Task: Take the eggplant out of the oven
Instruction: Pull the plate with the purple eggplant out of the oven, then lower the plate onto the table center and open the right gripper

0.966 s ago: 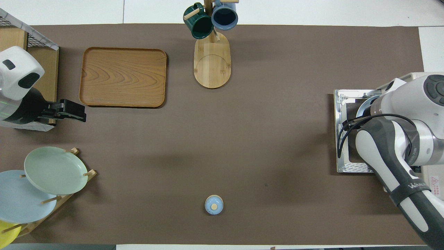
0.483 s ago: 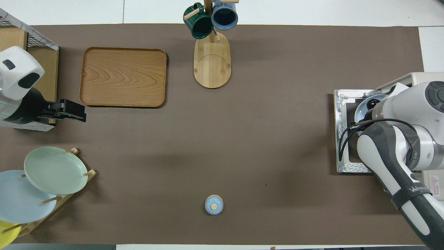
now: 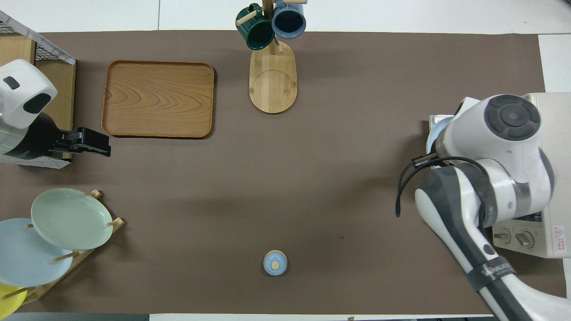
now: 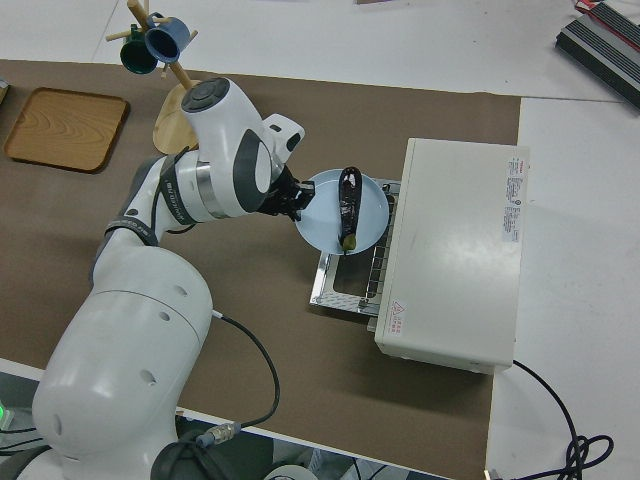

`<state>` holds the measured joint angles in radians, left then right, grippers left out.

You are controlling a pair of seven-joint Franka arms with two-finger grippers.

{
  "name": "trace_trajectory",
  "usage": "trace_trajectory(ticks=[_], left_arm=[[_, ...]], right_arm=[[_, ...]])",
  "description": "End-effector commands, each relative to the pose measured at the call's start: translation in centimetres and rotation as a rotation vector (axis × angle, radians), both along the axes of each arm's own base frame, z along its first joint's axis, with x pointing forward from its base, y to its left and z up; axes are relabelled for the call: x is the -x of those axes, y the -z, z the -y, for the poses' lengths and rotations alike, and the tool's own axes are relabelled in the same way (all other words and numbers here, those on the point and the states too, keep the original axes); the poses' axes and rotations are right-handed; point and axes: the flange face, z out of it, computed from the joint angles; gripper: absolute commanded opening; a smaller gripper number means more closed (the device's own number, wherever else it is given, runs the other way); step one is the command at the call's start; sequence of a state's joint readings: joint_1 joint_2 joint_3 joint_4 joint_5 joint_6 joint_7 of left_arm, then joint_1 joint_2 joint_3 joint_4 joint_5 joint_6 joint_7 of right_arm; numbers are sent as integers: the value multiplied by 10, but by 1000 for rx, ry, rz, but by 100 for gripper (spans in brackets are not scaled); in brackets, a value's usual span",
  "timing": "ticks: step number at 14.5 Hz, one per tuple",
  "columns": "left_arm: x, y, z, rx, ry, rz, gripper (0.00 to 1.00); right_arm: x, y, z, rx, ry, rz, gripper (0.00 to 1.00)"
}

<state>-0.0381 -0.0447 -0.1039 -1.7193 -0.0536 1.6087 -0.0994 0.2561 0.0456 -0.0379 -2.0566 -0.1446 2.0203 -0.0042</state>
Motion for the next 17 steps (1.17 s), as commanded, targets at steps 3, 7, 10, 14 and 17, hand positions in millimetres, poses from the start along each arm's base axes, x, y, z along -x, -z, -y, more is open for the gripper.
trace_trajectory(ticks=[3, 7, 10, 14, 17], left_arm=[[2, -6, -3, -17, -5, 8, 100], [1, -6, -6, -16, -7, 11, 100], [0, -6, -12, -14, -13, 14, 100], [-2, -6, -20, -13, -26, 23, 100], [-4, -7, -20, -13, -27, 37, 100]], right_arm=[[9, -6, -141, 70, 73, 5, 0], [0, 12, -269, 162, 127, 37, 0], [1, 35, -312, 138, 166, 64, 0], [14, 33, -358, -24, 198, 122, 0], [24, 54, -381, -63, 190, 136, 0]])
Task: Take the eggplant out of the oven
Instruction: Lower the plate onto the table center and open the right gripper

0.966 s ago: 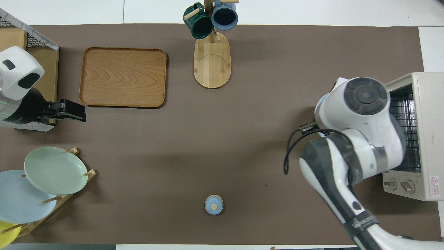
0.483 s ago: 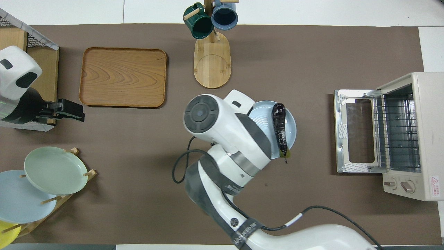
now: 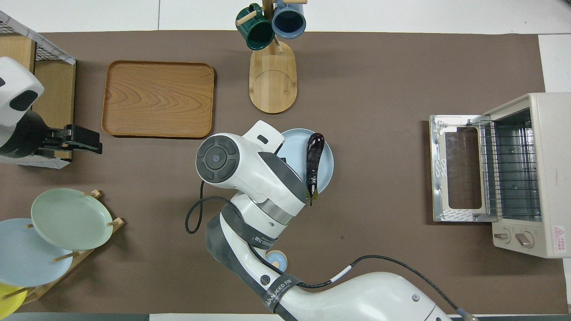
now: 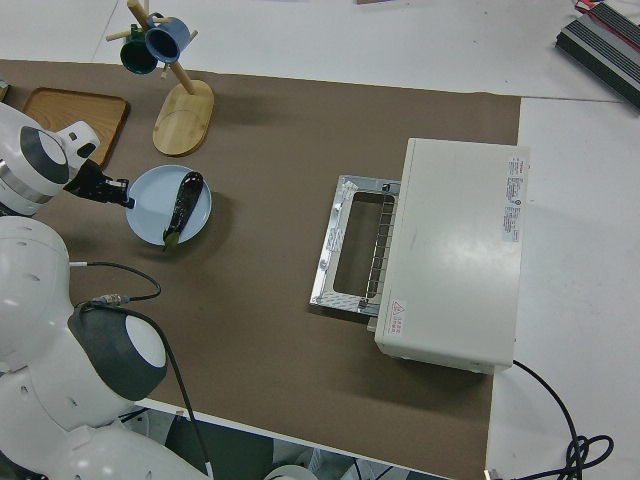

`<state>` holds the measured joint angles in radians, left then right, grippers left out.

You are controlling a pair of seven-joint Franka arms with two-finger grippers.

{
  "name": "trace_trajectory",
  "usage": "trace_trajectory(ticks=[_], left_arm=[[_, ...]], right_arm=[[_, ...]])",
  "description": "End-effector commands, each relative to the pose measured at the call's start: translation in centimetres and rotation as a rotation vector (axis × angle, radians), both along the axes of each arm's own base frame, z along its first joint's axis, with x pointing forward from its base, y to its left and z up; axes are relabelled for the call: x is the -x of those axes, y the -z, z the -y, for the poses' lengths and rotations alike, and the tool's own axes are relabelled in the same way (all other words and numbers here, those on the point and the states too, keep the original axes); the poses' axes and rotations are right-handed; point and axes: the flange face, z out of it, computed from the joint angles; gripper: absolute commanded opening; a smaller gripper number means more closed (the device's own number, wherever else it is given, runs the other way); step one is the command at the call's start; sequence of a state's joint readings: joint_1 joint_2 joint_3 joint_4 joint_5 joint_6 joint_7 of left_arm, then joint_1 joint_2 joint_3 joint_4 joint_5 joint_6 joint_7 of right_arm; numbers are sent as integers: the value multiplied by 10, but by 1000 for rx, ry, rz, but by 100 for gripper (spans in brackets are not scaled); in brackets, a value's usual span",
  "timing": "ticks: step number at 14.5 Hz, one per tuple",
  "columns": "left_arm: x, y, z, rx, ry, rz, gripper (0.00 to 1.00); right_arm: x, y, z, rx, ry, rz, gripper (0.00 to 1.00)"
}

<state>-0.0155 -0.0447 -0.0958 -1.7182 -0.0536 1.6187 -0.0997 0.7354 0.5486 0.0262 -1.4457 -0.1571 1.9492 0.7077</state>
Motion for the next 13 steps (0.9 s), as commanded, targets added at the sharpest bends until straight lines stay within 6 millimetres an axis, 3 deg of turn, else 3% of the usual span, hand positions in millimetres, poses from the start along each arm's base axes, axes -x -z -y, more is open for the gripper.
trace_trajectory(ticks=[1, 5, 6, 7, 8, 9, 12, 13], left_arm=[[-1, -5, -3, -13, 5, 24, 100], [-3, -7, -3, -12, 4, 41, 100], [-3, -6, -3, -11, 4, 41, 100], [-4, -6, -3, -12, 5, 46, 100], [-5, -6, -3, -12, 5, 52, 100], [-5, -6, -3, -11, 5, 54, 100], [-7, -8, -2, -10, 7, 69, 100], [-7, -8, -1, -9, 9, 72, 100]], right_arm=[[3, 21, -20, -59, 27, 23, 0], [0, 26, -21, -107, 57, 25, 0], [-3, 25, -21, -146, 77, 17, 5], [-12, 26, -14, -162, 86, 21, 29], [-21, 28, -5, -160, 94, 26, 37], [-20, 25, -8, -158, 85, 34, 41], [-23, 4, 1, -120, 46, 54, 42], [-28, -8, 15, -72, 10, 51, 35]])
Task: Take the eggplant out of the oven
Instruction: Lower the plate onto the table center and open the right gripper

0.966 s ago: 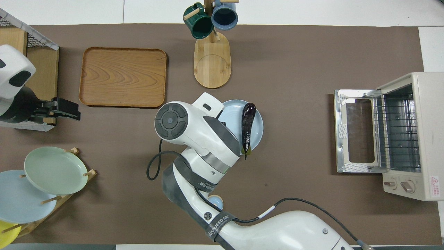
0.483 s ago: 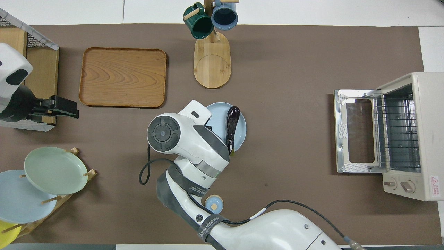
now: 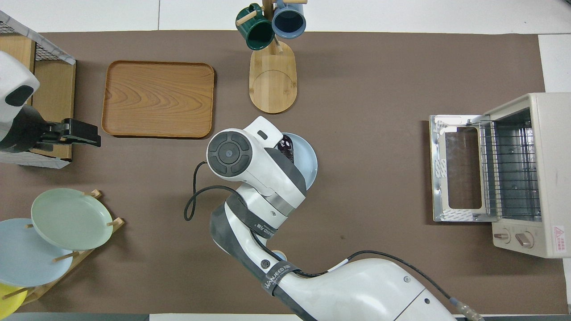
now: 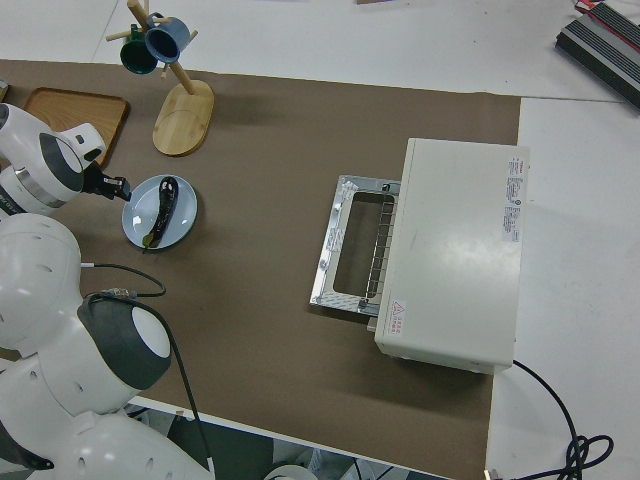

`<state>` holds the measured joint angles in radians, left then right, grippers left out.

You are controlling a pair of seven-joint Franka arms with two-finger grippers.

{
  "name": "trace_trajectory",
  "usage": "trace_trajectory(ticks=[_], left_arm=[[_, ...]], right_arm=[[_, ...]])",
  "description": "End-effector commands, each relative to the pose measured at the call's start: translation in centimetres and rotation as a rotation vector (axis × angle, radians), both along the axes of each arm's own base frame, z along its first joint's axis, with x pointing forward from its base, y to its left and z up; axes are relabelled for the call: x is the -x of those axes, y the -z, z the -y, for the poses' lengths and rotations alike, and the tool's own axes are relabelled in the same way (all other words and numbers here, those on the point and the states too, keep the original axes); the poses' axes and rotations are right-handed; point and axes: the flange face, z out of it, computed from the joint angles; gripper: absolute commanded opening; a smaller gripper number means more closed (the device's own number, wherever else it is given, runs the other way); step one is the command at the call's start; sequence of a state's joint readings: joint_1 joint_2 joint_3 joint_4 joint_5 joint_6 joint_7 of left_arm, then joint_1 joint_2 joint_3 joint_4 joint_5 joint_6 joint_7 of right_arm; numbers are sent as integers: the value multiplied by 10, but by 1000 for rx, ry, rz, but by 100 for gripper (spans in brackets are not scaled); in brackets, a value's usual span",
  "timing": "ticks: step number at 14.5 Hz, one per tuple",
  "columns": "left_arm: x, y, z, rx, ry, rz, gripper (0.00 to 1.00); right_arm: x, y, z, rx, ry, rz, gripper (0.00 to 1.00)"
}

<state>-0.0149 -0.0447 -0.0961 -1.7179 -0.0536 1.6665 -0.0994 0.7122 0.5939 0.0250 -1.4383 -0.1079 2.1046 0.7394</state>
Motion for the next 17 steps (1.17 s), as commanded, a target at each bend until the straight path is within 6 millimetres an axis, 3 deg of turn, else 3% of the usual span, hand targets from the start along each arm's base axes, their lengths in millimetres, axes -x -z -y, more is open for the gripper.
trace_trajectory(ticks=[1, 3, 6, 9, 11, 13, 14, 15, 17], left_arm=[[-2, -4, -1, -13, 12, 29, 100], [-4, -4, 1, -11, 14, 45, 100], [-6, 0, 16, 0, 35, 56, 100], [-4, 19, 60, 13, 106, 67, 100], [-4, 37, 103, 40, 149, 55, 100], [-2, 69, 152, 45, 155, 37, 100], [-1, 86, 173, 50, 164, 45, 100], [1, 102, 186, 56, 165, 49, 100], [19, 135, 235, 70, 162, 54, 100]], right_arm=[[-16, -28, 40, 93, -75, -8, 25], [-27, -42, 85, 145, -79, -61, 0], [-34, -42, 150, 248, -18, -156, 0], [-21, -24, 182, 373, -40, -181, 0], [-29, -5, 240, 390, 7, -240, 0], [-41, 13, 306, 372, 5, -278, 0], [-41, 25, 327, 356, 2, -277, 0], [-38, 34, 339, 345, -2, -272, 0], [-37, 45, 362, 330, -18, -266, 0]])
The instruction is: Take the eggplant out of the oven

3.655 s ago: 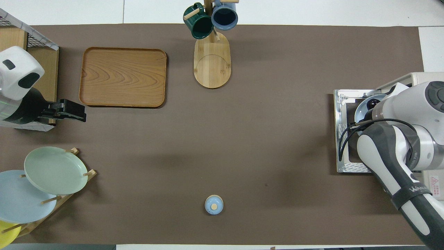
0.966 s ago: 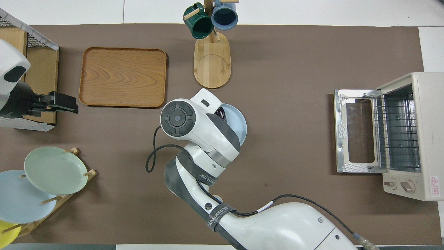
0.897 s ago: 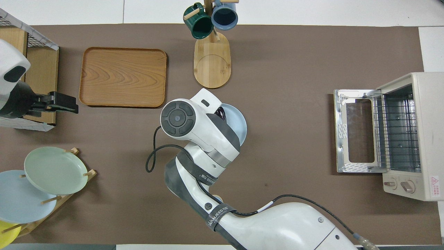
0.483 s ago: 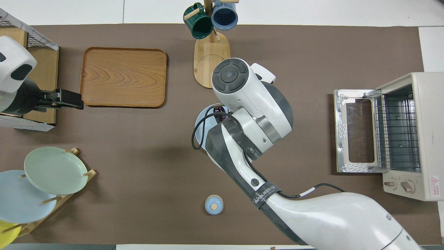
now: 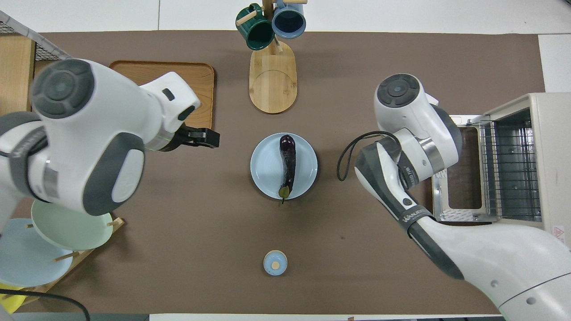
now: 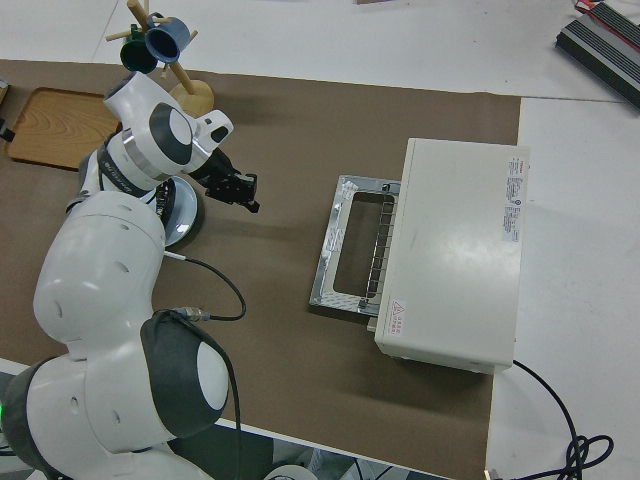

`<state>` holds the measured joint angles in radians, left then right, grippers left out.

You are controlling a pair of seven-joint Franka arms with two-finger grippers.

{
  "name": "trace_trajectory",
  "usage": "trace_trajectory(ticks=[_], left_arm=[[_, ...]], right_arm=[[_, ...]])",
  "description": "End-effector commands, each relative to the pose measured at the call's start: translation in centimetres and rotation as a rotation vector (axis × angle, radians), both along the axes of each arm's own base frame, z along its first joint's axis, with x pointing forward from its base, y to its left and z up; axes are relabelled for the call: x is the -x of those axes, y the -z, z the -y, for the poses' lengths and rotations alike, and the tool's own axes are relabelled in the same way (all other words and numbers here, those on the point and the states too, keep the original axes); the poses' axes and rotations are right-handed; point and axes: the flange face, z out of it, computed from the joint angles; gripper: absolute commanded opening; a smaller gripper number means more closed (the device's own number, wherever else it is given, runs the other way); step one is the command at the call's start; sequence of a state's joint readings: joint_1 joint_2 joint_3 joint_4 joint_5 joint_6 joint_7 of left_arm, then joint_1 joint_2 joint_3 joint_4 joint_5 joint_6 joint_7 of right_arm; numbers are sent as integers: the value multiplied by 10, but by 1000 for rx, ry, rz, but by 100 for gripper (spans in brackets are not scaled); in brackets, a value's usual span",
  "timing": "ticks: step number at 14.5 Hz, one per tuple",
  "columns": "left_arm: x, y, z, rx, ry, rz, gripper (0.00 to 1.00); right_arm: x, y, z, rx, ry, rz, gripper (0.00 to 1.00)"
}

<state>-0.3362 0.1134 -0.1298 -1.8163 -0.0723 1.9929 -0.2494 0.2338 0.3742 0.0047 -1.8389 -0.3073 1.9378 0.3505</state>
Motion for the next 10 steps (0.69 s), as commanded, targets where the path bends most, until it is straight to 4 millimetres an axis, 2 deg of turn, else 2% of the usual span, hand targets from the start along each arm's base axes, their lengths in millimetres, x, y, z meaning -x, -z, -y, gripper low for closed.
trace_trajectory(ticks=[1, 4, 7, 10], left_arm=[[20, 42, 51, 32, -29, 16, 100], [34, 77, 89, 67, -25, 51, 100], [49, 123, 135, 111, -11, 54, 100], [64, 160, 164, 120, 9, 53, 100]], right_arm=[[19, 5, 12, -8, -51, 1, 0], [20, 11, 24, -17, -71, -3, 0], [22, 19, 53, -10, -105, -1, 0], [33, 28, 55, -6, -114, -19, 0]])
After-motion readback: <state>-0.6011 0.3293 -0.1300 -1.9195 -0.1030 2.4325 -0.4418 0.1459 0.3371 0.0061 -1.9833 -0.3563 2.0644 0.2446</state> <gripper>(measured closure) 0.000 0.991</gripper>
